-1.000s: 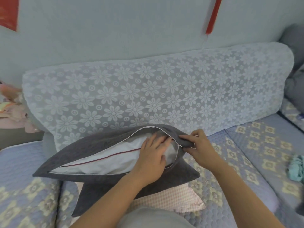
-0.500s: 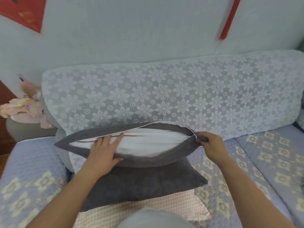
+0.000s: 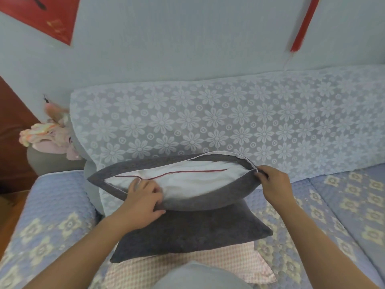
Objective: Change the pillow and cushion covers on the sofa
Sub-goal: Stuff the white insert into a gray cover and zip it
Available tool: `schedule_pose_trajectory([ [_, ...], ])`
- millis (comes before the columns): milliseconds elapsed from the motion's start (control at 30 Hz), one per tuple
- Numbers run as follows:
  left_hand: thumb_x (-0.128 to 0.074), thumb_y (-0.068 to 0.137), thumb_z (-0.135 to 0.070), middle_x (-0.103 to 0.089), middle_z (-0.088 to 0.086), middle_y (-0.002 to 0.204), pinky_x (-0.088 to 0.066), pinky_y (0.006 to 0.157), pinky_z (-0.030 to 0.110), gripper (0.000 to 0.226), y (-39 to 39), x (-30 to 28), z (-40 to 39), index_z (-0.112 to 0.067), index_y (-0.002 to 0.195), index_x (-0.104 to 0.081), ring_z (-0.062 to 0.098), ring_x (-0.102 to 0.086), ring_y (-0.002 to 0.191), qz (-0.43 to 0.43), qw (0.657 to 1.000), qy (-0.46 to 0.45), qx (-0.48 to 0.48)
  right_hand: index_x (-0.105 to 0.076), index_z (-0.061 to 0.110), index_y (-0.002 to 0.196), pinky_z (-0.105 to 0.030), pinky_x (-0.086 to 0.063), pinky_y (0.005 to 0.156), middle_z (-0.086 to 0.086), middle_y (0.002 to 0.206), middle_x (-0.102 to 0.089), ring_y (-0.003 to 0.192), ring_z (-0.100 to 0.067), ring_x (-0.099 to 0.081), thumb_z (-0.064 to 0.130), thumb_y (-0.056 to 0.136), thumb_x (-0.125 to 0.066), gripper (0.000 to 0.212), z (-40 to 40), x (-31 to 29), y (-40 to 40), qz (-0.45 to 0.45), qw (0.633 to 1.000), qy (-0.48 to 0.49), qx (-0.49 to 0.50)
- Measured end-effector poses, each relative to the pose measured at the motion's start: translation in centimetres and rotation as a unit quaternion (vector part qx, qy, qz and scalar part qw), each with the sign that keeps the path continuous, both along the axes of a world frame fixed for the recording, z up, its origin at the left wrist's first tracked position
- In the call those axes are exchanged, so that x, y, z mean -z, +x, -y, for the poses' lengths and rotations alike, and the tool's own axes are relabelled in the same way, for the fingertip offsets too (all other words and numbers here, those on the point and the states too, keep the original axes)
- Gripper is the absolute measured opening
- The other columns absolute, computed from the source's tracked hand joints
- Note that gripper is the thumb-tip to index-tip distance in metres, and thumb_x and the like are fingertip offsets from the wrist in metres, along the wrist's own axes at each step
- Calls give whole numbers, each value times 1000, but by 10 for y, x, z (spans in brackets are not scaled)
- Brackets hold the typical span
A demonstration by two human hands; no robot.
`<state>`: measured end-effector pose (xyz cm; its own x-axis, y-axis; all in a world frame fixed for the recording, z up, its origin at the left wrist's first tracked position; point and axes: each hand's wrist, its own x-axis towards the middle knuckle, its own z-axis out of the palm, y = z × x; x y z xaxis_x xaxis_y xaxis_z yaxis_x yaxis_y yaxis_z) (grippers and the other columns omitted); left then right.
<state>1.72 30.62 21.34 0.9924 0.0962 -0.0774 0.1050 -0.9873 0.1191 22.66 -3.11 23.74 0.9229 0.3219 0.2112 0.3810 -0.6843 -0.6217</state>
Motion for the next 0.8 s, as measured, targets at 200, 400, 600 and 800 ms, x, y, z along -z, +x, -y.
schedule_pose_trajectory([
  [200, -70, 89, -22, -54, -7, 71, -43, 66, 37, 27, -11, -33, 6, -31, 77, -48, 20, -55, 72, 114, 942, -213, -234, -74, 8, 104, -31, -51, 77, 0, 86, -69, 82, -17, -63, 8, 97, -62, 14, -3, -26, -13, -10, 995, 94, -4],
  [400, -72, 86, -8, -61, -3, 102, -46, 89, 37, 26, 7, -69, 88, -18, 109, -64, 18, -55, 98, 329, 891, -226, -214, -70, 21, 112, -15, -49, 71, 20, 87, -67, 82, 2, -63, 18, 98, -62, 16, -41, -52, -35, 1, 991, 83, -109],
  [600, -75, 87, -31, -56, -11, 101, -48, 80, 27, 33, 50, -110, 142, -28, 113, -55, 7, -52, 93, 282, 928, -234, -72, -70, 26, 94, -24, -51, 64, 16, 80, -71, 74, -7, -67, 19, 91, -71, 8, -64, -80, -66, 28, 974, 128, -184],
  [800, -58, 95, -29, -63, -4, 81, -49, 66, 37, 17, 53, -101, 132, -18, 92, -70, 15, -55, 77, 377, 918, -118, -27, -72, 24, 91, -21, -50, 65, 15, 79, -71, 75, -10, -67, 18, 92, -69, 8, -66, -93, -67, -13, 967, 144, -209],
])
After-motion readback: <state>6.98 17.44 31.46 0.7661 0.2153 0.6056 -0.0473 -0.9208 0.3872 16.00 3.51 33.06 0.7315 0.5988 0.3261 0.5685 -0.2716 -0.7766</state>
